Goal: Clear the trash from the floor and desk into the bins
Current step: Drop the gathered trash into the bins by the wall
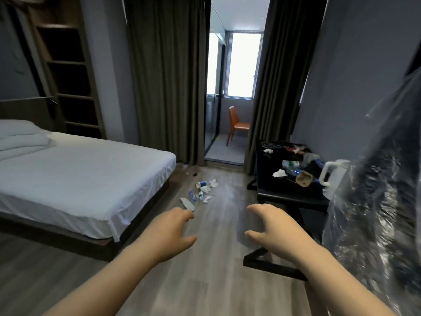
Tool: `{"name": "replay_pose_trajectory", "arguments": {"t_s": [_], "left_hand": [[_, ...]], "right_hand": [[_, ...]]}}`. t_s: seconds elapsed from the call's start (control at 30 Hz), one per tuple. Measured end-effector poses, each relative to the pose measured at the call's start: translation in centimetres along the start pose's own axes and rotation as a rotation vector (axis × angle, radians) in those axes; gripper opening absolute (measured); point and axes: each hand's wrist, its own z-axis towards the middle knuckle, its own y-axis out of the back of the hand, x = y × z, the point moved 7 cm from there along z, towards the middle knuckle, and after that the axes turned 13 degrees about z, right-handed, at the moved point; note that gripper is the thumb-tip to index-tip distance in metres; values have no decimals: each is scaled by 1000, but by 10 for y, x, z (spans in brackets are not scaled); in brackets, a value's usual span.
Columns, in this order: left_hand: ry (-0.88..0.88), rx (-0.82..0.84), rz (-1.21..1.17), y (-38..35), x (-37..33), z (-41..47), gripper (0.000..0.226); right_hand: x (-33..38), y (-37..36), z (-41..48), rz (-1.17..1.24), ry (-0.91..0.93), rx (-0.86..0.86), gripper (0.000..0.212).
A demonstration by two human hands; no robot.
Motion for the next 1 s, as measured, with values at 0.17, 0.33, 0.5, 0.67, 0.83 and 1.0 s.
{"name": "replay_pose_trajectory", "arguments": {"t_s": [0.17, 0.33, 0.5, 0.67, 0.83, 1.0], "left_hand": [[-1, -54, -39, 7, 61, 86, 46], [2, -36, -30, 5, 111, 178, 43], [11, 14, -70, -18, 139, 260, 41], [21, 27, -68, -44, 165, 356, 43], [53, 59, -68, -64, 182, 460, 51], [99, 66, -61, -79, 198, 553, 47]], "right_hand": [[9, -10, 105, 36, 10, -27, 63], [8, -24, 201, 67, 12, -21, 61], [-18, -36, 284, 71, -26, 7, 63], [-62, -49, 381, 86, -45, 31, 62], [-112, -51, 490, 121, -50, 50, 62], [-151, -48, 591, 111, -30, 85, 62]]}}
